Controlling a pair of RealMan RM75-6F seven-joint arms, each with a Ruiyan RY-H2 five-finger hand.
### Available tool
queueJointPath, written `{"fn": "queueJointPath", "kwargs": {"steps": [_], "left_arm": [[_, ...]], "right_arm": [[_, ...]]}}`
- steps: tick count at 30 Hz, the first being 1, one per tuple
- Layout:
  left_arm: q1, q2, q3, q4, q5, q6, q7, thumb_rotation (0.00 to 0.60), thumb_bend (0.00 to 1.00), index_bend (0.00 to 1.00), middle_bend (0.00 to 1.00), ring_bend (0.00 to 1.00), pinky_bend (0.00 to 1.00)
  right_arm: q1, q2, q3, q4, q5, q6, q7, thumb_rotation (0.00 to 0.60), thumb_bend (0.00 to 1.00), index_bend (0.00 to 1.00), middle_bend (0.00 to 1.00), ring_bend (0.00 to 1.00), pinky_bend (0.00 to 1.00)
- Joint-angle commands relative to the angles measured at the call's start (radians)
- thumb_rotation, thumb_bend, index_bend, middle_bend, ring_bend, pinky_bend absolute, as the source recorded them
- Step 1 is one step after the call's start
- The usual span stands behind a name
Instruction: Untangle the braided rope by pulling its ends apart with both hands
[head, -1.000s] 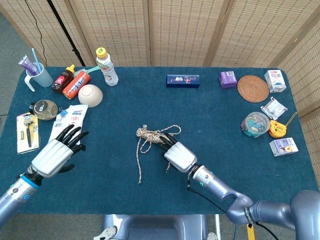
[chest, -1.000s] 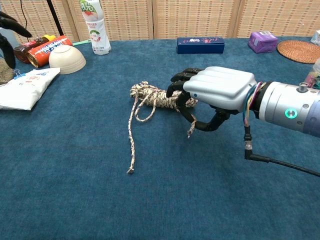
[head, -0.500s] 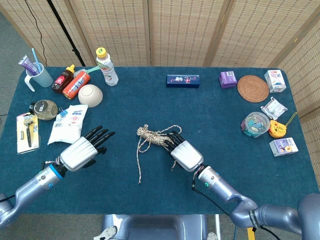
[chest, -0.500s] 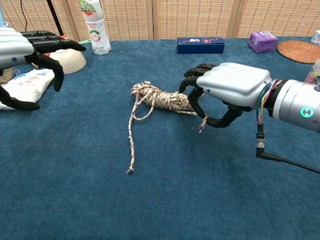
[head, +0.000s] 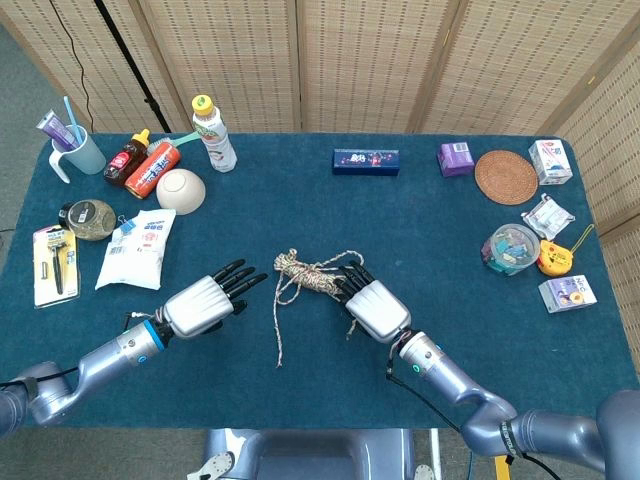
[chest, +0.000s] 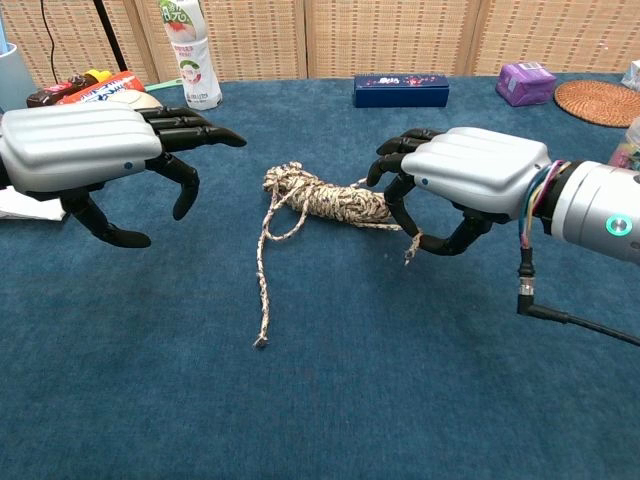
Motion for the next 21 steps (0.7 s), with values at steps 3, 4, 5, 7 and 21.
{"fn": "queueJointPath", "kwargs": {"steps": [3, 4, 5, 7, 21], "left_arm": [[-0.033, -0.04, 0.011, 0.034, -0.008, -0.026, 0.008, 0.6, 0.2, 0.53, 0.0, 0.0, 0.0], [-0.038, -0.047, 0.012, 0.039, -0.01, -0.031, 0.01, 0.6, 0.2, 0.53, 0.0, 0.0, 0.0], [-0.042, -0.051, 0.013, 0.043, -0.012, -0.034, 0.01, 0.6, 0.2, 0.53, 0.0, 0.0, 0.0], [-0.05, -0.061, 0.014, 0.05, -0.019, -0.041, 0.011, 0.6, 0.23, 0.53, 0.0, 0.0, 0.0], [-0.133, -0.143, 0.011, 0.098, -0.093, -0.14, 0.038, 0.6, 0.31, 0.5, 0.0, 0.0, 0.0]], "right_arm": [[-0.001, -0.003, 0.001, 0.008, 0.0, -0.003, 0.008, 0.6, 0.43, 0.62, 0.19, 0.0, 0.0], [-0.001, -0.004, 0.001, 0.01, -0.001, -0.004, 0.011, 0.6, 0.43, 0.62, 0.19, 0.0, 0.0], [-0.001, -0.004, 0.001, 0.012, -0.001, -0.004, 0.012, 0.6, 0.43, 0.62, 0.19, 0.0, 0.0], [-0.001, -0.005, 0.002, 0.015, -0.003, -0.005, 0.015, 0.6, 0.43, 0.62, 0.19, 0.0, 0.0], [-0.003, -0.007, 0.007, 0.05, -0.005, -0.014, 0.053, 0.6, 0.43, 0.62, 0.19, 0.0, 0.0]]}}
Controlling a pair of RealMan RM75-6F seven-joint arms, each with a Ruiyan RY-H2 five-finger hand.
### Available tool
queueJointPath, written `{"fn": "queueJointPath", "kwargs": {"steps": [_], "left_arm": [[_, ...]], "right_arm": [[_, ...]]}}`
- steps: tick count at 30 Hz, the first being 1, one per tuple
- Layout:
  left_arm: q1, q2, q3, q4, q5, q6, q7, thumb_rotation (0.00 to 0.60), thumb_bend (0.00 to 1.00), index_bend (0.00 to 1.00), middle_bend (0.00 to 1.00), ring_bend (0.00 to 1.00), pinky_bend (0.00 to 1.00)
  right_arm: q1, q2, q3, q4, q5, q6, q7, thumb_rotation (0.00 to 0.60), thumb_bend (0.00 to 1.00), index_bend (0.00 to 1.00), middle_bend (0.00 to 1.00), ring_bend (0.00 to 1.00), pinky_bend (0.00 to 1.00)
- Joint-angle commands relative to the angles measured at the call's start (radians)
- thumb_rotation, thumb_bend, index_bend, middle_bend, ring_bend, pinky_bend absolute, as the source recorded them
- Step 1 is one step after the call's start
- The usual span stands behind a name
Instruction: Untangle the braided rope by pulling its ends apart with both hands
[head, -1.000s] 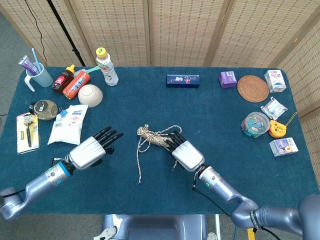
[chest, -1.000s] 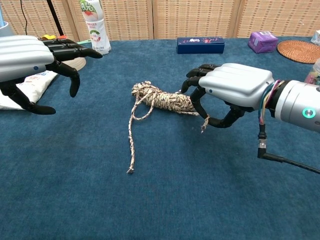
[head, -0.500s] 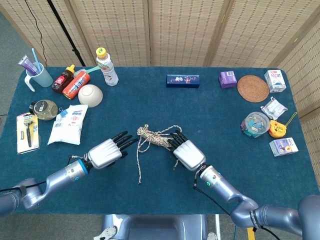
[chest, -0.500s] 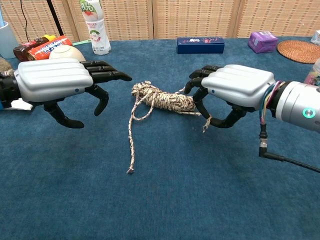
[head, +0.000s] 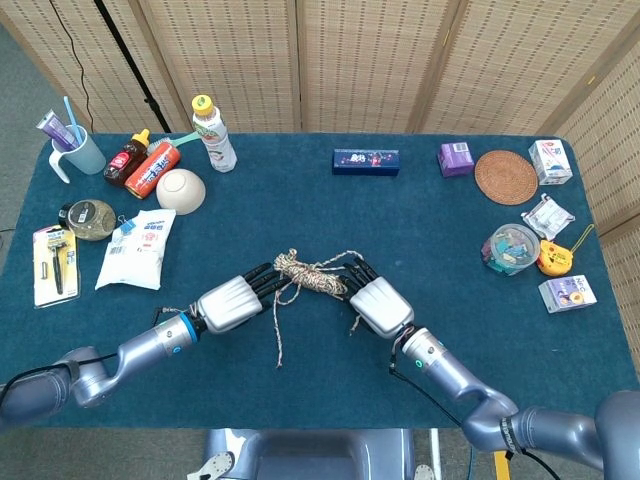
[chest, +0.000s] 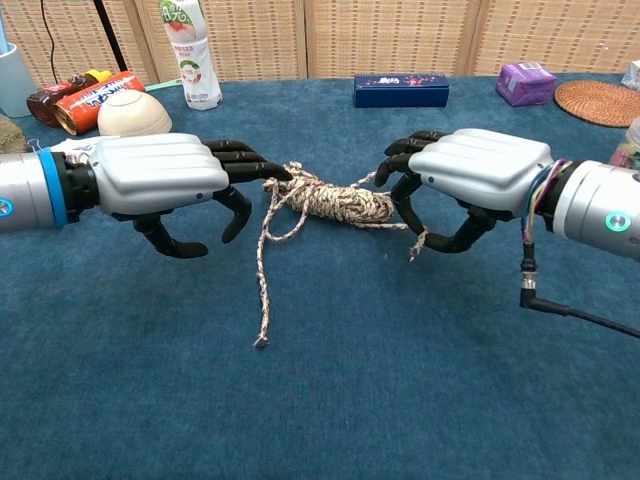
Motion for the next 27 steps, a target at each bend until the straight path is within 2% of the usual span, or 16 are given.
{"fn": "queueJointPath", "kwargs": {"steps": [1, 11, 27], "left_arm": [[-0.015, -0.015, -0.001, 0.008, -0.017, -0.016, 0.006, 0.6, 0.31, 0.5, 0.0, 0.0, 0.0], [-0.053, -0.071, -0.002, 0.041, -0.06, -0.048, 0.016, 0.6, 0.35, 0.5, 0.0, 0.0, 0.0], [-0.079, -0.137, 0.006, 0.094, -0.109, -0.066, 0.016, 0.6, 0.35, 0.49, 0.0, 0.0, 0.0]], "right_arm": [[-0.001, 0.0, 0.0, 0.004, -0.001, -0.001, 0.005, 0.6, 0.43, 0.62, 0.19, 0.0, 0.0], [-0.002, 0.002, 0.003, 0.023, -0.002, -0.005, 0.029, 0.6, 0.43, 0.62, 0.19, 0.01, 0.0], [-0.007, 0.009, 0.005, 0.034, 0.002, -0.012, 0.048, 0.6, 0.43, 0.62, 0.19, 0.01, 0.0]]}}
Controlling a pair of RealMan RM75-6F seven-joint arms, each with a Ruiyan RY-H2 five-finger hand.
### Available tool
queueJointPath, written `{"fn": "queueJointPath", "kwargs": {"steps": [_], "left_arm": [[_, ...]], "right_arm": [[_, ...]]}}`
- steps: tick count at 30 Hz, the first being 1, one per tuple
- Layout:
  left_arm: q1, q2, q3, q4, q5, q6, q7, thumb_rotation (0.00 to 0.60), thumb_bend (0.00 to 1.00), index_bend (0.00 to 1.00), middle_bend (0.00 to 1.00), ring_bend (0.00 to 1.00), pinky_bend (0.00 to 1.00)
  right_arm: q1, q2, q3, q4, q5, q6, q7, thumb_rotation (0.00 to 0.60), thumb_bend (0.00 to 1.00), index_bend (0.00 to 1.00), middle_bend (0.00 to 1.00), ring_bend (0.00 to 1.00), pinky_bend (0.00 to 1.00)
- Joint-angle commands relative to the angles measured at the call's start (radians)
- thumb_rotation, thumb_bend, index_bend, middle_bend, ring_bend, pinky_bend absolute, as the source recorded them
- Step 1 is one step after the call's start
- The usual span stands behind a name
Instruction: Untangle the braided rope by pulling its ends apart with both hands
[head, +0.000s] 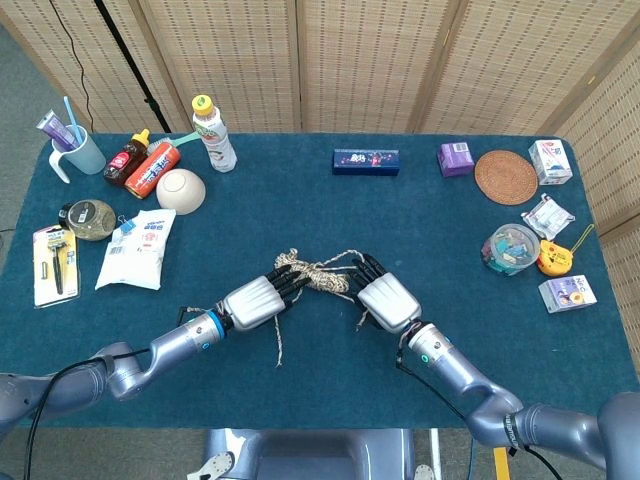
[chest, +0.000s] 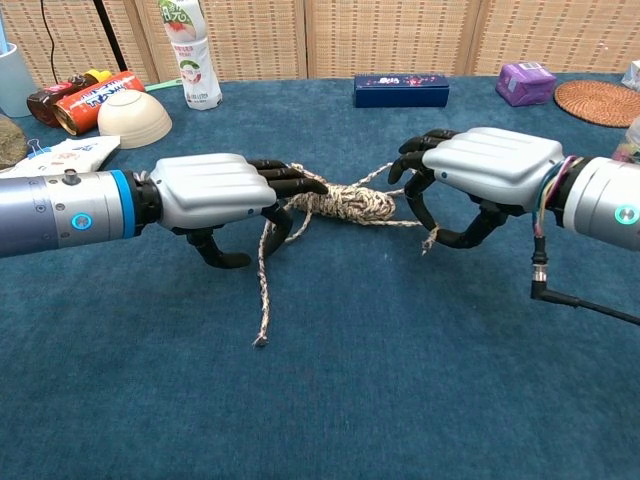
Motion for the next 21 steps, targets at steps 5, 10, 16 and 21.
{"fn": "queueJointPath", "kwargs": {"steps": [5, 10, 16, 21], "left_arm": [[-0.006, -0.018, 0.002, 0.015, -0.015, 0.003, 0.003, 0.6, 0.35, 0.49, 0.0, 0.0, 0.0], [-0.011, -0.027, -0.001, 0.019, -0.028, 0.001, 0.01, 0.6, 0.35, 0.49, 0.0, 0.0, 0.0], [-0.016, -0.036, -0.001, 0.018, -0.039, -0.003, 0.019, 0.6, 0.35, 0.49, 0.0, 0.0, 0.0], [-0.017, -0.043, 0.0, 0.016, -0.046, -0.003, 0.033, 0.6, 0.35, 0.51, 0.0, 0.0, 0.0]], "right_arm": [[-0.002, 0.003, 0.0, -0.002, 0.001, -0.001, 0.001, 0.6, 0.43, 0.62, 0.19, 0.01, 0.0], [-0.003, 0.005, 0.0, -0.003, 0.002, -0.001, 0.005, 0.6, 0.43, 0.62, 0.19, 0.01, 0.0], [-0.005, 0.006, 0.0, -0.001, 0.001, -0.001, 0.008, 0.6, 0.43, 0.62, 0.19, 0.01, 0.0], [-0.005, 0.005, -0.001, 0.001, 0.0, -0.003, 0.013, 0.6, 0.43, 0.62, 0.19, 0.01, 0.0]]}}
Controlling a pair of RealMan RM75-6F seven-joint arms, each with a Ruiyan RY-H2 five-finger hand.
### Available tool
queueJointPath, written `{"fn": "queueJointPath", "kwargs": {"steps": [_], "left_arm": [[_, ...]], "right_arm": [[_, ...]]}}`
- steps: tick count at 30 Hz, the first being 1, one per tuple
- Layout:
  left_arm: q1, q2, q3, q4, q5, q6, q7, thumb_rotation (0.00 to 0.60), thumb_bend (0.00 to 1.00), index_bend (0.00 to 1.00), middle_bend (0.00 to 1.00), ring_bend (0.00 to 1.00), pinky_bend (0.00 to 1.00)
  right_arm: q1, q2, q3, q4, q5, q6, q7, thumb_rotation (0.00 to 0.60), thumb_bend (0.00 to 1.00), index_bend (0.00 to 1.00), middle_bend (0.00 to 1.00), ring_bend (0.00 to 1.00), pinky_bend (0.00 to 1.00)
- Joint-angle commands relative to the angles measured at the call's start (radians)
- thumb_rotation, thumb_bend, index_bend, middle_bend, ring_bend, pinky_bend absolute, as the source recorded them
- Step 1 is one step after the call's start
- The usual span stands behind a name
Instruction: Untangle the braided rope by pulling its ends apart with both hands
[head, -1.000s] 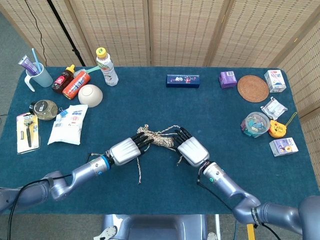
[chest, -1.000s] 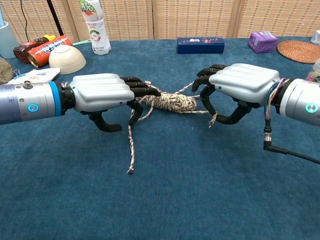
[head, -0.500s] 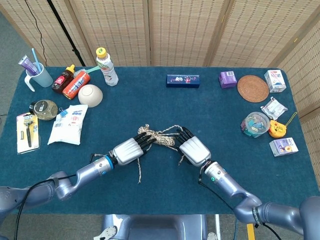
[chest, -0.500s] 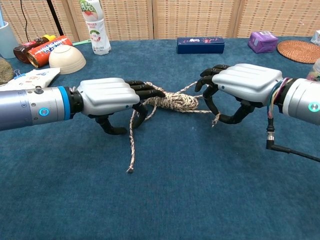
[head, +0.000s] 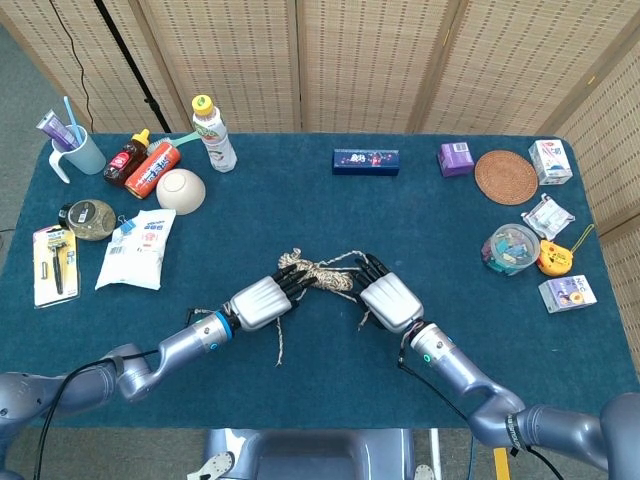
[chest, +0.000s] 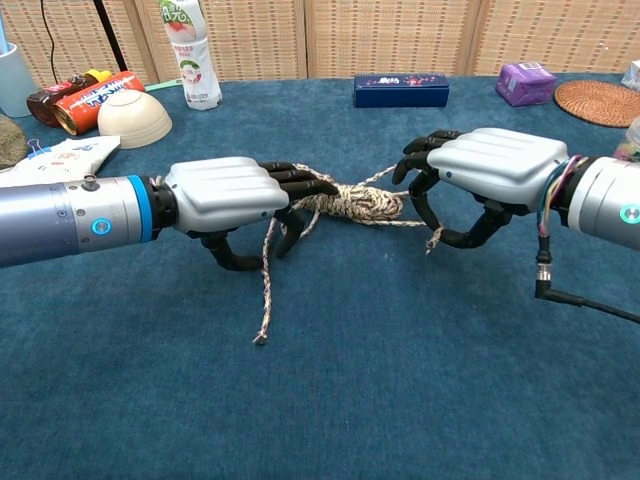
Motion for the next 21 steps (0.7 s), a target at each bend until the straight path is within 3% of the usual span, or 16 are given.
{"fn": "queueJointPath", "kwargs": {"steps": [1, 21], "left_arm": [[-0.001, -0.003, 0.001, -0.002, -0.004, -0.001, 0.008, 0.6, 0.35, 0.51, 0.0, 0.0, 0.0], [0.003, -0.017, 0.0, -0.006, -0.038, -0.001, 0.05, 0.6, 0.39, 0.55, 0.0, 0.0, 0.0]], "right_arm": [[0.0, 0.0, 0.0, 0.001, -0.001, -0.001, 0.002, 0.6, 0.43, 0.62, 0.19, 0.01, 0.0], [-0.002, 0.002, 0.001, 0.0, 0.0, -0.005, 0.017, 0.6, 0.43, 0.62, 0.19, 0.01, 0.0]]}}
